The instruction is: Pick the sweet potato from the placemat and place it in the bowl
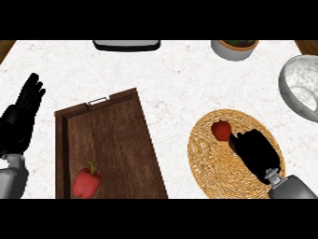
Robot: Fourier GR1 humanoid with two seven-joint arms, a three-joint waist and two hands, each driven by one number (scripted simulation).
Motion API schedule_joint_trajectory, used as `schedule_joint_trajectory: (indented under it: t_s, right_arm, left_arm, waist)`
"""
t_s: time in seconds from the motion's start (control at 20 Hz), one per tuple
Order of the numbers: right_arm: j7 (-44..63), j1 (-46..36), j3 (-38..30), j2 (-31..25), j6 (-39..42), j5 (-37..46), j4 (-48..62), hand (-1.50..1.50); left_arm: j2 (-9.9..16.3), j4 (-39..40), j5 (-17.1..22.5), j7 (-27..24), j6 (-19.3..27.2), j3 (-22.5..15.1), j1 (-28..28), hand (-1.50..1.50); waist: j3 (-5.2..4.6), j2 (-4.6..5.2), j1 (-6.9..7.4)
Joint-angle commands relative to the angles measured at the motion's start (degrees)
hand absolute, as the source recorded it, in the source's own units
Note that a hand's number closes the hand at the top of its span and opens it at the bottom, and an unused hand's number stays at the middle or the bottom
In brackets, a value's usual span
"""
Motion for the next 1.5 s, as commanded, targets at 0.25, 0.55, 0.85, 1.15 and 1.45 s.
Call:
schedule_joint_trajectory:
  t_s: [0.25,0.55,0.85,1.15,1.45]
  right_arm:
    - [-3.42,-0.35,-0.01,5.25,-8.85,2.78,11.35,1.50]
    - [-3.06,-6.66,-6.97,8.24,-10.25,0.79,11.76,1.50]
    - [12.46,-11.43,-29.07,20.37,-6.08,-15.23,13.17,1.50]
    - [18.80,-22.49,-32.47,18.38,-8.35,-13.03,11.27,1.50]
    - [26.05,-27.78,-34.30,16.74,-12.72,-9.65,-1.95,1.50]
  left_arm:
    - [-2.13,1.29,-2.64,0.03,1.60,-0.69,-1.11,0.00]
    - [-1.08,-2.83,-0.57,1.20,-0.79,0.65,0.97,0.00]
    - [-0.18,-3.81,1.35,2.21,-2.06,1.53,0.31,0.00]
    - [-0.98,-1.57,-0.42,2.64,-1.01,1.03,-0.57,0.00]
    - [-0.08,0.34,0.27,2.24,-1.43,2.70,-1.16,0.00]
  waist:
    - [0.45,0.54,-0.01]
    - [0.47,0.50,0.53]
    - [0.60,0.69,1.11]
    - [0.41,0.37,0.26]
    - [0.35,-0.03,-0.97]
